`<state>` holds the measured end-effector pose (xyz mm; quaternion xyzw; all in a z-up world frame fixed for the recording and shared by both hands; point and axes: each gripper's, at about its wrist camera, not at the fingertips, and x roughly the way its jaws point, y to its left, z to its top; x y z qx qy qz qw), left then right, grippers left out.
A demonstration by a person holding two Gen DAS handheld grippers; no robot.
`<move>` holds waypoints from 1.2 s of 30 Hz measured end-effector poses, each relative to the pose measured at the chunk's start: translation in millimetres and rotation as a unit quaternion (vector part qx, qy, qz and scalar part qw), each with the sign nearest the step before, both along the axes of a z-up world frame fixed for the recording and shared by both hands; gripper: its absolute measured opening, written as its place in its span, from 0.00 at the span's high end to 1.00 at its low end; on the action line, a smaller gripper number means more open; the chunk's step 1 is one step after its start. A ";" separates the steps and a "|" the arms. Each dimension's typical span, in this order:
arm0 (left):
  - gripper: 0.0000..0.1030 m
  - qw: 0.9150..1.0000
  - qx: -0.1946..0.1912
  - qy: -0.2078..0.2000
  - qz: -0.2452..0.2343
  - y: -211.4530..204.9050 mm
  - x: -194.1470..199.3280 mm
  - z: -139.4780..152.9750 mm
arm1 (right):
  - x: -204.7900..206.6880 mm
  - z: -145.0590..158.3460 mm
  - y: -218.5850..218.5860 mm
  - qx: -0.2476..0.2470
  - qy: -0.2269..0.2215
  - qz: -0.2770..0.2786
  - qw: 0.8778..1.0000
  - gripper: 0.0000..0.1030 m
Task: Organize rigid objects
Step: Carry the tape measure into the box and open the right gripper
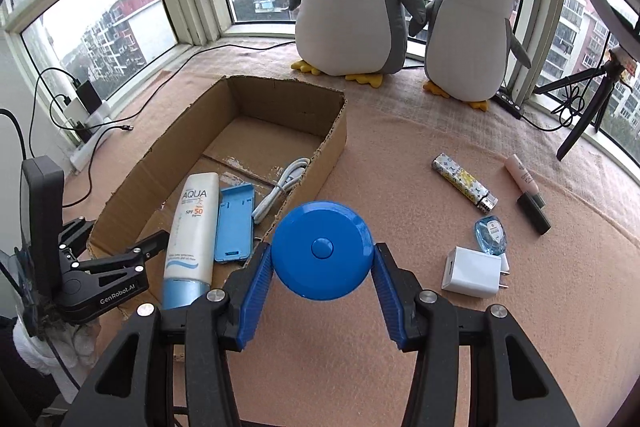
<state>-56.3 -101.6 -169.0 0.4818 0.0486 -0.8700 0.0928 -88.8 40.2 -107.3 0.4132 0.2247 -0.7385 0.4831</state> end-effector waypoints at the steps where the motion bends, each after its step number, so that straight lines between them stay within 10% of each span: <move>1: 0.42 1.000 0.000 0.000 0.000 0.0 0.0 0.0 | 1.9 3.2 -4.0 -0.004 0.001 0.004 1.000 0.55; 36: 0.42 1.000 0.005 0.000 0.002 3.0 0.9 -1.7 | 21.0 -9.8 -95.5 -0.015 -0.014 0.052 0.998 0.55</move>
